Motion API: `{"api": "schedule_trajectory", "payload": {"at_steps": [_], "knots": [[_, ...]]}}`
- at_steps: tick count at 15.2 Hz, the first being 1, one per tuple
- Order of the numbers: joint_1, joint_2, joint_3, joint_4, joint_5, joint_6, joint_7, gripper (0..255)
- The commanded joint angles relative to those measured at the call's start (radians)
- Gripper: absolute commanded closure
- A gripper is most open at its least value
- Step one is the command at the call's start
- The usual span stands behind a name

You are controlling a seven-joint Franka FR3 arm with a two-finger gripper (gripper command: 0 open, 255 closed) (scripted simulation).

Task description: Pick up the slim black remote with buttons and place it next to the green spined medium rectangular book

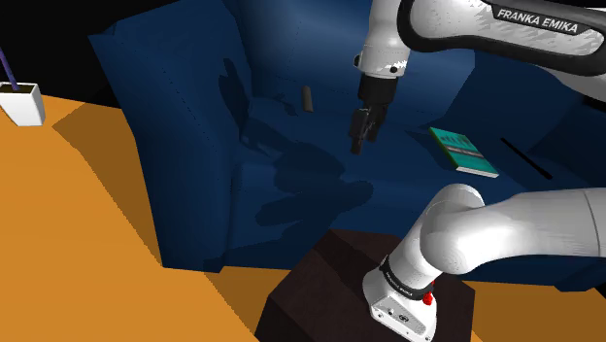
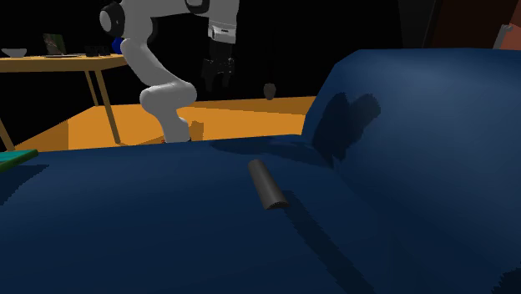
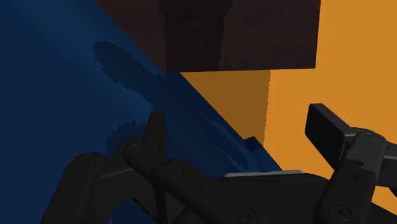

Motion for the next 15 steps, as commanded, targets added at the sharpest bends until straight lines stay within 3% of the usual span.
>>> {"api": "schedule_trajectory", "payload": {"at_steps": [1, 8, 15], "knots": [[0.0, 0.0, 0.0, 0.0, 0.0, 0.0, 0.0, 0], [-0.064, 0.258, -0.03, 0.132, -0.01, 0.146, 0.072, 0], [-0.117, 0.503, -0.07, 0.31, -0.011, 0.234, 0.139, 0]]}}
